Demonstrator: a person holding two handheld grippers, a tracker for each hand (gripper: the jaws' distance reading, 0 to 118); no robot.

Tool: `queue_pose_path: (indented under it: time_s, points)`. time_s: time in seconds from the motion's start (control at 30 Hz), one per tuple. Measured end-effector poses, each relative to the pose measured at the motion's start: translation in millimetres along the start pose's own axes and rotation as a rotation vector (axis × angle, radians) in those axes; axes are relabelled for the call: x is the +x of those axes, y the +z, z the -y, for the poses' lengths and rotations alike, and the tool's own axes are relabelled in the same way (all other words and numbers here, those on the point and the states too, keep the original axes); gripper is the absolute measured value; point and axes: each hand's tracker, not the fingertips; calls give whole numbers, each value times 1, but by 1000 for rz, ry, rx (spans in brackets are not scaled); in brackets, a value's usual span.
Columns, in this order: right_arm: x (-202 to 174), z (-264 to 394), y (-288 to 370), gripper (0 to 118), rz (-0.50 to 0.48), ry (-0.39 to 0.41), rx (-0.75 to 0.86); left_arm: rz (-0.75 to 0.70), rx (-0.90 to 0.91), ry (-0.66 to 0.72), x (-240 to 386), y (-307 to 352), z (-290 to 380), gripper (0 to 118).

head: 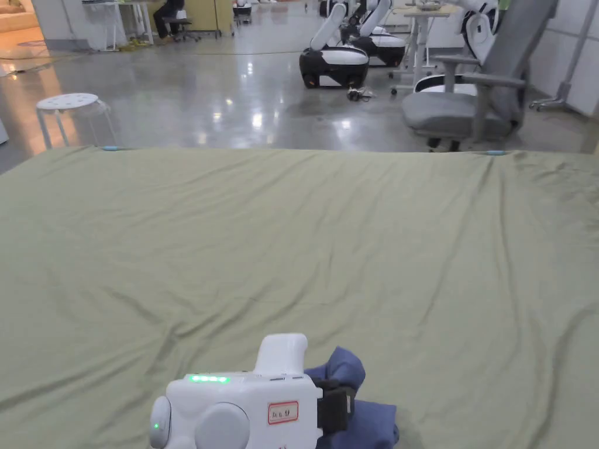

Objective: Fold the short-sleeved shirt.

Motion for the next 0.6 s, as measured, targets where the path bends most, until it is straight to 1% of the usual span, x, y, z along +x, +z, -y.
queue_pose_path:
  time_s: [0.03, 0.07, 0.1, 0.13, 0.2, 0.23, 0.27, 0.3, 0.37, 0.4, 0.43, 0.5, 0.53, 0.6]
  points:
    - [2, 1, 1, 0, 8, -7, -3, 28, 0, 9, -2, 2, 0, 52]
    - [4, 2, 1, 0, 18, -12, -8, 74, 21, 29, -5, 9, -1, 73]
    - [6, 2, 0, 0, 29, -14, -11, 142, 85, 52, -7, 22, -4, 88]
    - [2, 1, -1, 0, 32, -17, -13, 180, 135, 68, -10, 34, -9, 90]
    - [-2, -1, -4, 0, 23, -25, -20, 187, 215, 88, -18, 60, -21, 89]
    - [-3, -2, -5, 0, 20, -23, -21, 180, 252, 112, -24, 69, -24, 87]
    - [-5, -2, -5, 0, 16, -16, -21, 176, 272, 144, -29, 73, -25, 76]
    - [10, 0, -4, 0, 13, -6, -19, 184, 250, 163, -34, 72, -25, 69]
    - [10, -1, -4, 0, 10, -7, -15, 195, 227, 181, -41, 61, -21, 49]
    - [10, -1, -4, 0, -1, -15, -15, 159, 176, 198, -41, 48, -15, 14]
    - [16, 1, -5, 0, -7, -22, -16, 153, 149, 205, -40, 35, -8, 3]
    - [16, 2, -6, 0, -8, -25, -18, 200, 26, 196, -34, 4, 3, 2]
    - [14, 3, -6, 0, -8, -24, -23, 158, -57, 180, -27, -15, 10, 2]
    - [9, 5, -8, 0, -12, -17, -38, 46, -149, 64, -13, -43, 26, 0]
